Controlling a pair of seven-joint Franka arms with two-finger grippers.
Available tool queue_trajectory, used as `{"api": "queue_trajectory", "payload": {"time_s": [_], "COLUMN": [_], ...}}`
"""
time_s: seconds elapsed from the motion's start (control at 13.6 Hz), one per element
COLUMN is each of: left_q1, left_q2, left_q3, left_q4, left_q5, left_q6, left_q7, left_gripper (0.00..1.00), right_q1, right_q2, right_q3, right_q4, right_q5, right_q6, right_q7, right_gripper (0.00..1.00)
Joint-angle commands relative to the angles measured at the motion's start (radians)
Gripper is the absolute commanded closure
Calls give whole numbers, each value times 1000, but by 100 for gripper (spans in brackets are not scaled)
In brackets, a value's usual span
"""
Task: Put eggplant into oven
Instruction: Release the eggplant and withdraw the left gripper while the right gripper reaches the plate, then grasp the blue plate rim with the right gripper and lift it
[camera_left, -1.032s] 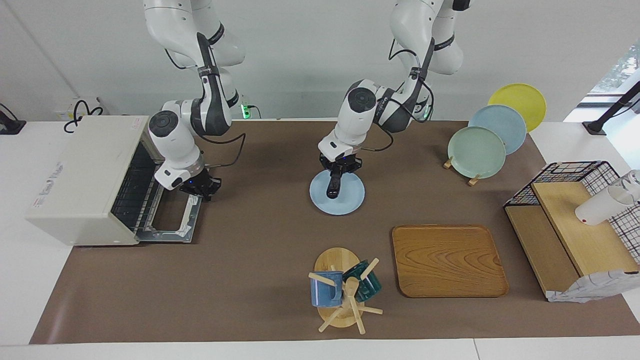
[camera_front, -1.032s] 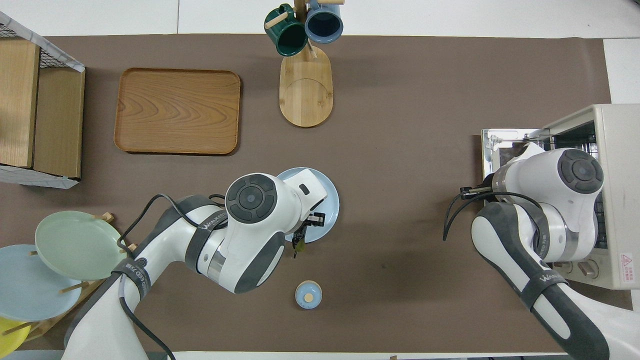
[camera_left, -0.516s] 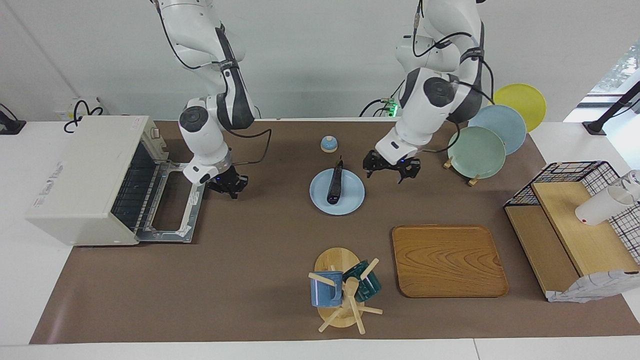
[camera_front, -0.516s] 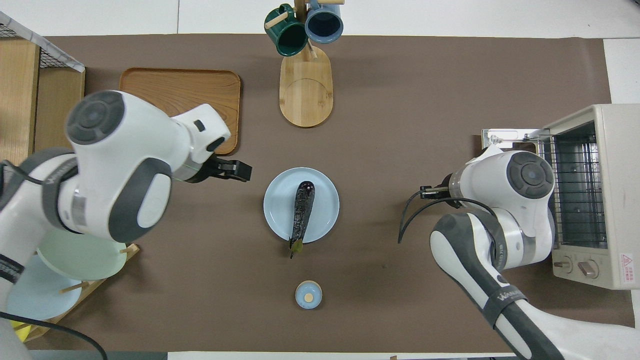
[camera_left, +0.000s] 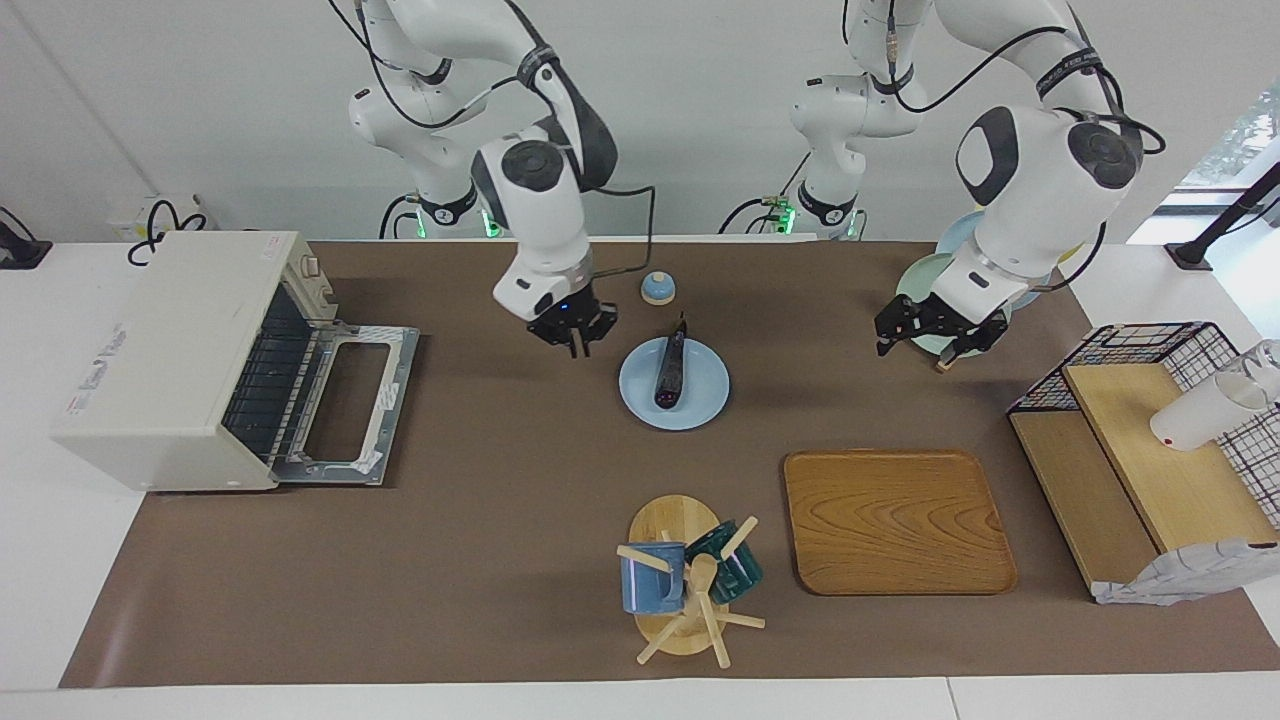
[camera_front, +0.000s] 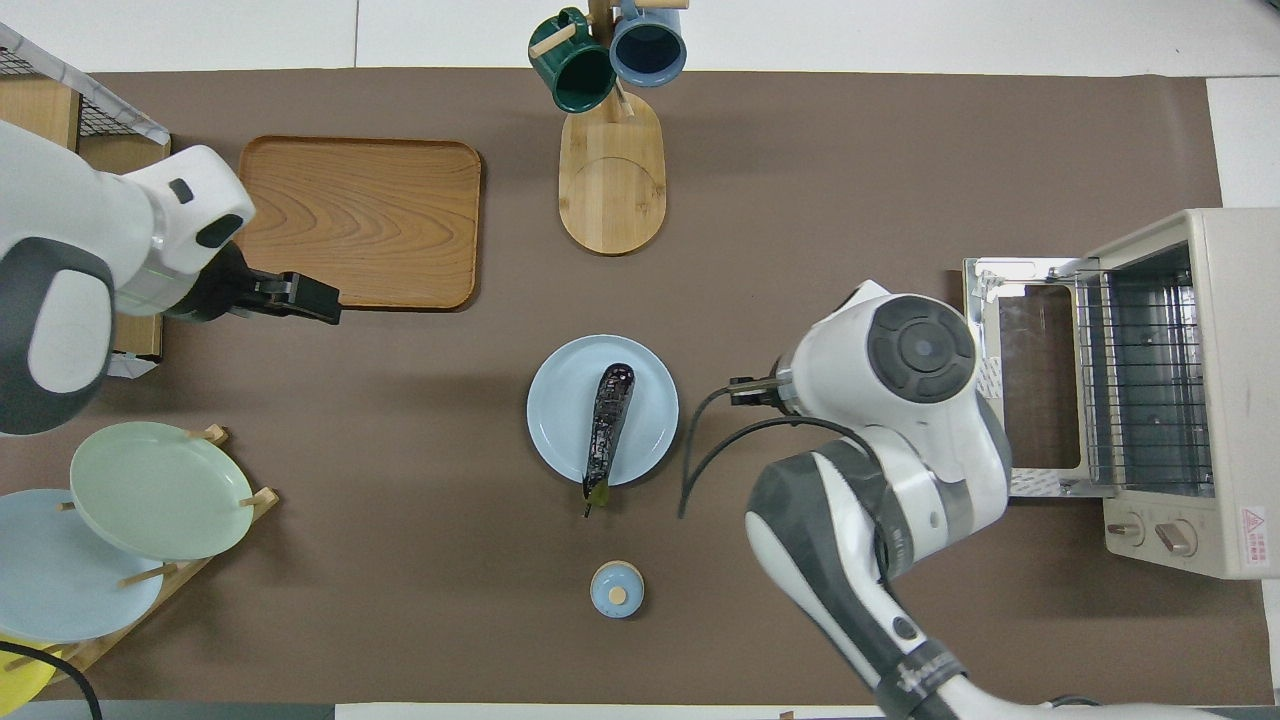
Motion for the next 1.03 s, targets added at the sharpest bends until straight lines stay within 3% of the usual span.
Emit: {"api": "queue_trajectory", "payload": {"time_s": [0.0, 0.15, 0.29, 0.37, 0.52, 0.81, 0.96], "left_q1": [26, 28, 28, 23, 2, -2, 5], "left_q2": [-6, -7, -7, -7, -20, -95, -112], "left_q3": [-14, -11, 0, 0, -1, -3, -3], "left_q4": [127, 176, 221, 239, 238, 83, 46], "left_q5": [59, 81, 113, 117, 140, 140, 140], "left_q6": [-157, -240, -303, -326, -326, -198, -168], "left_q7": [-5, -12, -12, -14, -43, -58, -57], "left_gripper": [0, 0, 0, 0, 0, 0, 0], "right_q1": [97, 154, 200, 204, 204, 215, 218], "right_q2": [287, 381, 372, 359, 351, 302, 296], "right_q3": [-9, -9, -9, -9, -8, -8, -8], "right_q4": [394, 458, 346, 304, 282, 104, 76], "right_q5": [-40, -56, -83, -111, -157, -171, -171], "right_q6": [-112, -73, 85, 106, 110, 262, 290], "right_q7": [164, 262, 269, 266, 263, 216, 212], "right_gripper": [68, 67, 64, 59, 59, 59, 60]}}
